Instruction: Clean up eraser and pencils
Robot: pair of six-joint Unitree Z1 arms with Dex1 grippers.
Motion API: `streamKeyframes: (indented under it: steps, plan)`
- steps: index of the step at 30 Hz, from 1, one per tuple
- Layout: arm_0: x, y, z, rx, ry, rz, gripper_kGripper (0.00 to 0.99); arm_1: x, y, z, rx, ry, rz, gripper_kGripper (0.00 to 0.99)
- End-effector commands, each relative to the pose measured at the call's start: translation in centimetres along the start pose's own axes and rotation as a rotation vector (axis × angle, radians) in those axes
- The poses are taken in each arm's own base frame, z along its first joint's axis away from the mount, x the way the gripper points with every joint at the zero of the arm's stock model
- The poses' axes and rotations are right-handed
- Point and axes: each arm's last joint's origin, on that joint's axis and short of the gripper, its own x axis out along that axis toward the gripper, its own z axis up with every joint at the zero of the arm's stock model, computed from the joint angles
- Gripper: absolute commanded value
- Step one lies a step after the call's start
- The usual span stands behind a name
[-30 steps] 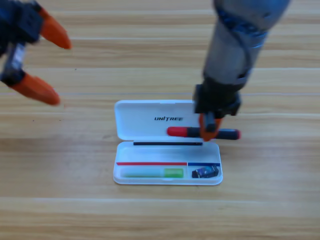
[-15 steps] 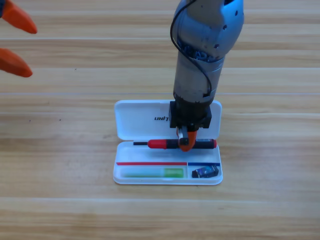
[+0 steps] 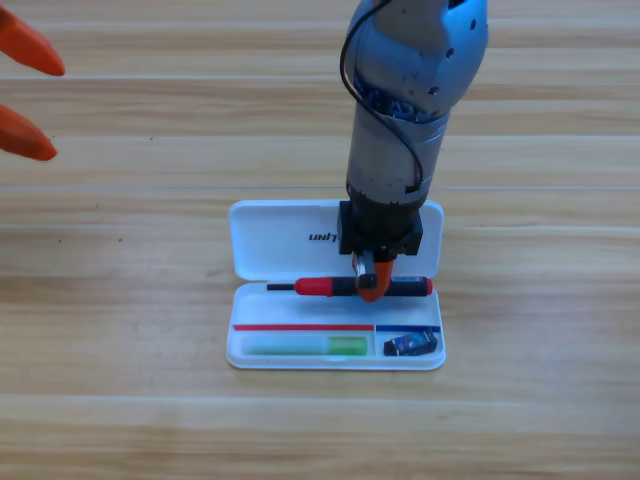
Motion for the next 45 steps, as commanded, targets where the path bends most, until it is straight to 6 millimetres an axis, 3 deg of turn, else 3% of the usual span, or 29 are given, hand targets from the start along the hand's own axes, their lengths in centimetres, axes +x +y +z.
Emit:
streamKeyframes:
  steps: [1,4,8,12,14,16,20,24,31,36,42,45]
  plan:
    - [1.5,0.1,-1.3,-0.025,0.01,-0.038,0.985,1.4,0.9,0.5,-0.009,0.062,0.03,0.887]
    - [1.6,0.1,-1.4,-0.025,0.01,-0.04,0.985,-1.8,1.9,0.0,-0.009,0.001,0.042,0.919]
    - [1.7,0.1,-1.4,-0.026,0.013,-0.043,0.985,-9.6,4.2,-1.7,-0.017,-0.133,0.021,0.946]
    - [1.8,0.1,-1.5,-0.025,0.01,-0.038,0.985,-17.7,7.8,-5.0,-0.035,-0.281,-0.035,0.946]
    - [1.8,0.4,-1.3,-0.021,-0.002,-0.031,0.986,-20.5,9.7,-6.9,-0.044,-0.347,-0.039,0.946]
    - [1.8,0.9,-1.0,-0.023,-0.014,-0.022,0.986,-22.1,11.1,-8.5,-0.031,-0.391,-0.031,0.946]
    - [2.7,3.1,-0.3,-0.05,-0.035,-0.022,0.986,-22.5,12.2,-10.3,0.052,-0.437,0.035,0.946]
    - [5.4,5.8,0.6,-0.063,-0.084,-0.073,0.986,-22.4,11.6,-11.8,0.153,-0.542,0.092,0.946]
    - [11.1,9.3,2.2,-0.089,-0.137,-0.168,0.99,-20.7,14.0,-15.2,0.275,-0.643,-0.089,0.946]
    - [14.2,9.2,3.7,-0.069,-0.123,-0.217,0.974,-20.5,15.3,-16.4,0.297,-0.675,-0.107,0.946]
    - [17.1,8.0,5.5,-0.037,-0.091,-0.273,0.796,-20.0,15.7,-16.5,0.279,-0.676,-0.076,0.946]
    - [18.2,7.4,6.0,-0.023,-0.086,-0.298,0.643,-20.0,15.8,-16.6,0.266,-0.678,-0.073,0.946]
